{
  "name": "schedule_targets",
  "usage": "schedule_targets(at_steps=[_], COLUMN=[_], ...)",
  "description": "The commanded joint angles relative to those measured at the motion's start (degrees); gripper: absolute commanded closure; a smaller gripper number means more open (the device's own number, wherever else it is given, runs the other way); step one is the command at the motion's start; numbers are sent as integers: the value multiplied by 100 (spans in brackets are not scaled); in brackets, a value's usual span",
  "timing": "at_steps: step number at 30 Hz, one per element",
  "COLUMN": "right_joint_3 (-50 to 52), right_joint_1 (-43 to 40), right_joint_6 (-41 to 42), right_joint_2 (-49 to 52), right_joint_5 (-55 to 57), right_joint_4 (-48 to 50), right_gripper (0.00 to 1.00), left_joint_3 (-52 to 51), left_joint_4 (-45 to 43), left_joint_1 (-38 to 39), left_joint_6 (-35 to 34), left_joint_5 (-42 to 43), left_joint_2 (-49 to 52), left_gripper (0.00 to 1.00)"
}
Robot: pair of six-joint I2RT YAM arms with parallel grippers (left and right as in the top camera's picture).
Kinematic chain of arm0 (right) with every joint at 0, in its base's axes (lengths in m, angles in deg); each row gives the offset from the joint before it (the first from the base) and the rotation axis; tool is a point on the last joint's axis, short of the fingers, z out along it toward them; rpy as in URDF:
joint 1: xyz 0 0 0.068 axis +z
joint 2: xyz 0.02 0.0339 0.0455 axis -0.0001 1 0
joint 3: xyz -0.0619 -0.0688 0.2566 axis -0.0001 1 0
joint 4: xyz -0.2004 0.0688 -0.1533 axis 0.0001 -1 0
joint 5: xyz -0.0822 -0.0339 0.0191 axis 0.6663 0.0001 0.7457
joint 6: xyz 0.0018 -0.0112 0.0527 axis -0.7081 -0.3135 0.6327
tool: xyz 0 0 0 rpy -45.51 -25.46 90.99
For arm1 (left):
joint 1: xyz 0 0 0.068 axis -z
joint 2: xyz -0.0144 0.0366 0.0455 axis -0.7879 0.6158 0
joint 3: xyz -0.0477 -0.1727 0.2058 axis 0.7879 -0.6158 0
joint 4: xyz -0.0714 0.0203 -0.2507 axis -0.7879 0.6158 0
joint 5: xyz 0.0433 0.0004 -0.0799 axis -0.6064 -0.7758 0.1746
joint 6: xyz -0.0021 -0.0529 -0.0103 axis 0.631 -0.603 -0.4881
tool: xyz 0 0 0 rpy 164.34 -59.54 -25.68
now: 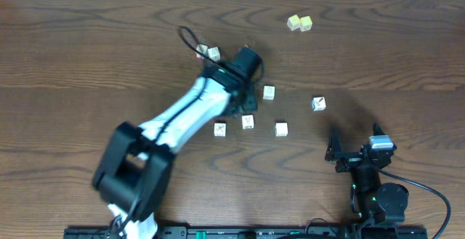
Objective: Lift 5 blocks
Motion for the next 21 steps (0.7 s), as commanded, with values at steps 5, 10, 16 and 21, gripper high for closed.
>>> schedule_targets(at_steps=[5,10,16,21], right_joint_3=[9,9,9,9], right_joint_1=[7,7,7,7], right_joint_6=[39,37,37,37], right_joint_2=[-31,-31,-31,-31], right_joint_5=[33,33,33,33], right_joint_4=[-24,-24,-24,-24], right_gripper=[1,1,1,1], left_joint_3=[168,162,-503,-1331], left_joint_4=[715,1847,2221,1370], left_joint_1=[-931,-1364,-1217,-964], left_joint_6=[415,901,1014,1019], left_joint_5=[120,118,413,682], left_joint_2=[-1458,-1945,-1818,-1690], left_gripper=[32,27,27,16])
